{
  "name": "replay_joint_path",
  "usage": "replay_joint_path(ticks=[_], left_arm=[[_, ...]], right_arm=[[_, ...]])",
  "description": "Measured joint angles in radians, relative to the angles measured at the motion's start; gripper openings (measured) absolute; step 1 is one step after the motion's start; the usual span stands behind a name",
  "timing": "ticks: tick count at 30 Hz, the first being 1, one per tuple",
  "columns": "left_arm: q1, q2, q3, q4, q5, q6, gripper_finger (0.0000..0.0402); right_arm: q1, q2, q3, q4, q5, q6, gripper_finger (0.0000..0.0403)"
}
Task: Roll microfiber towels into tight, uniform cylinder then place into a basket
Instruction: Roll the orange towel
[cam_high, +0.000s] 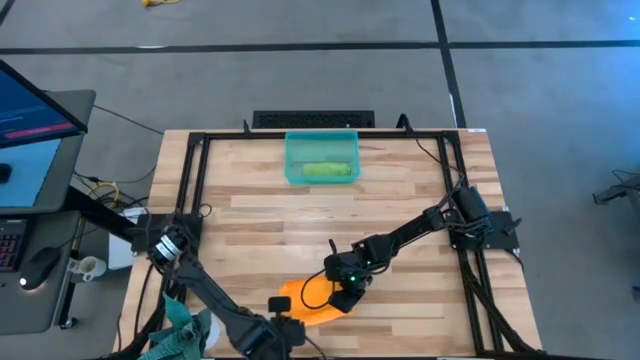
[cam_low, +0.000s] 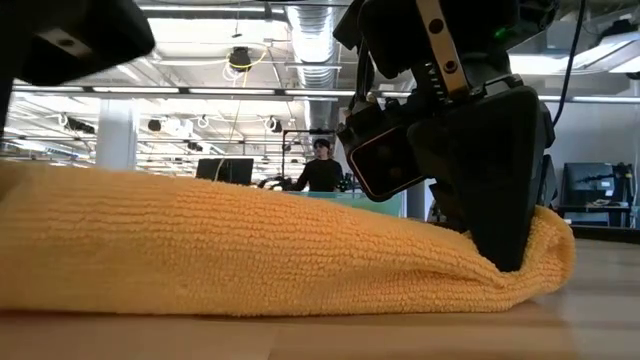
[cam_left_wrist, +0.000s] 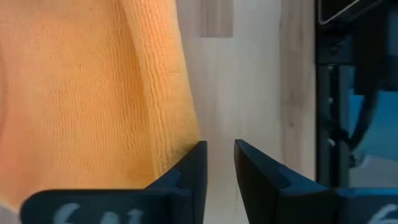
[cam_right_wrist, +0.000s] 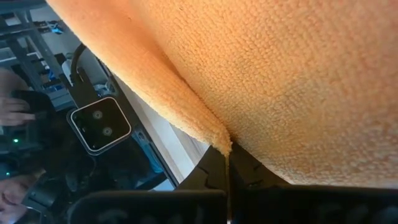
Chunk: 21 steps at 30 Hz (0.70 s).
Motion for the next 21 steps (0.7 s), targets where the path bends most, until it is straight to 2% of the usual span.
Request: replay_joint_path(ticks=[10,15,18,21], left_arm=[[0.011,0.001,0.001,-0.012,-0.060,-0.026,0.0071],[0.008,0.001,0.001,-0.147,-0.147,-0.132,0.0070],[0.018,0.001,0.000,-0.223,-0.152,-0.188,0.0070],[0.028,0.001,-0.024,-0.208,-0.143,-0.199,0.0070]], right_arm=[[0.000,0.000,0.001,-0.006,0.000,-0.002,0.0005],[0.002,0.000,0.002,-0.018,0.001,-0.006,0.0008],[0.006,0.000,0.002,-0.018,0.004,-0.006,0.0006],[0.008,0.000,0.002,-0.018,0.006,-0.007,0.0006]])
